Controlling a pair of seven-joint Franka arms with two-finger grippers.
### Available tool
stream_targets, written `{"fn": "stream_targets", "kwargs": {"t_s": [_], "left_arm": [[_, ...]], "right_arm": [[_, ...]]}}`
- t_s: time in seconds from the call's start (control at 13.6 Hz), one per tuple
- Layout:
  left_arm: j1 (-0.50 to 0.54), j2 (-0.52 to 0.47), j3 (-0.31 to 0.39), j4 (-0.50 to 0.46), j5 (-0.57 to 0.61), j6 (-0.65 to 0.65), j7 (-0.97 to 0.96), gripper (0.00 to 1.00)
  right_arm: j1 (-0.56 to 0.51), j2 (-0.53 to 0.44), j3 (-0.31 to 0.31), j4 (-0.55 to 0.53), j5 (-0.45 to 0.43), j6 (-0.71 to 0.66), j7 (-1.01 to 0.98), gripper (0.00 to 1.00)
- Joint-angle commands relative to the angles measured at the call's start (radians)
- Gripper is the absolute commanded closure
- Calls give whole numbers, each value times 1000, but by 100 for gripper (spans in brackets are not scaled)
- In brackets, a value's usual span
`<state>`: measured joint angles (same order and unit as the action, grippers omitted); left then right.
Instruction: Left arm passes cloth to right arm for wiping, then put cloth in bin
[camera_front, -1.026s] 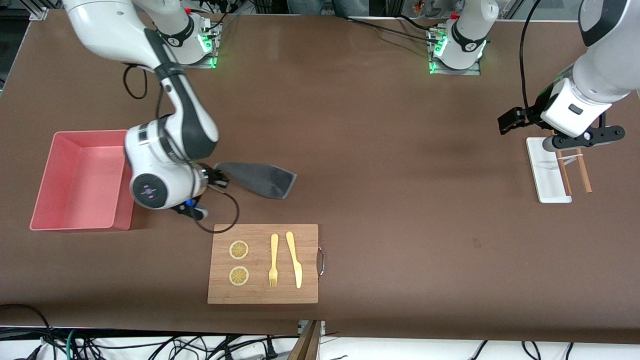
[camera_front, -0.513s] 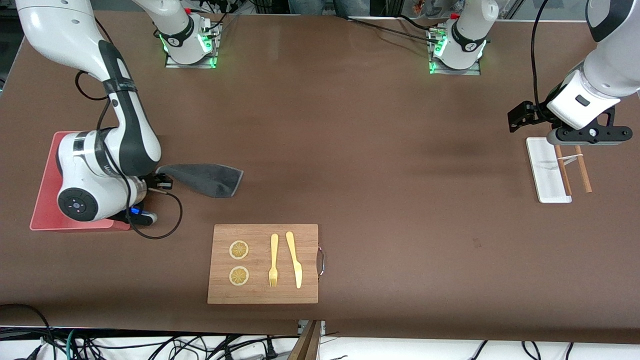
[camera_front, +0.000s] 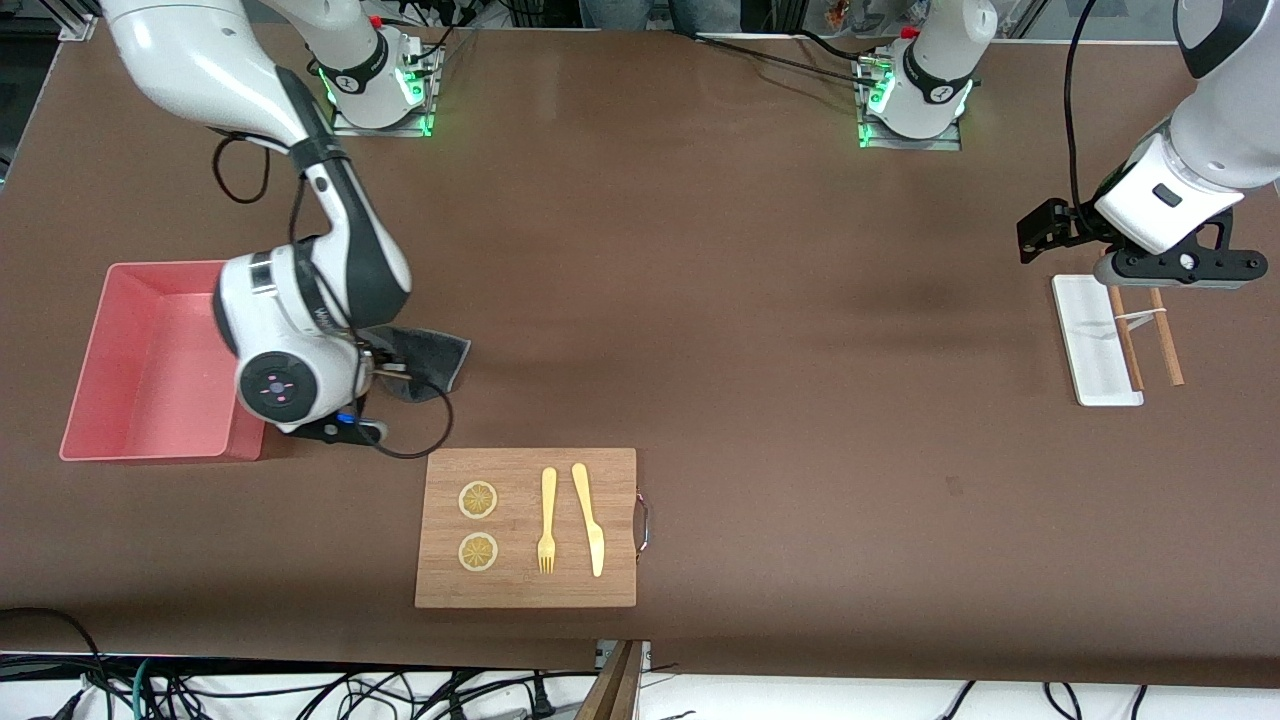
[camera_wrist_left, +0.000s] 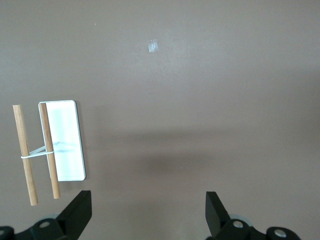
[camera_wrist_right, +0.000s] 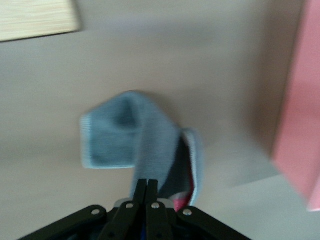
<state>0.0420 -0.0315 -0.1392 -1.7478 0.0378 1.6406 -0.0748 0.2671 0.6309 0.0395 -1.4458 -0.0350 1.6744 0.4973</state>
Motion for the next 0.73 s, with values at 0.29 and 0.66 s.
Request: {"fn": "stream_targets", "kwargs": {"t_s": [0.29,0.66], "left_arm": [[7,-10,-5,4,20,-1,23,0],[7,-11,-5,4,19,-4,18,0]], "right_arm": [[167,49,-3,4,113,195,347,100],[274,75,-1,5,206,344,516,100]]}}
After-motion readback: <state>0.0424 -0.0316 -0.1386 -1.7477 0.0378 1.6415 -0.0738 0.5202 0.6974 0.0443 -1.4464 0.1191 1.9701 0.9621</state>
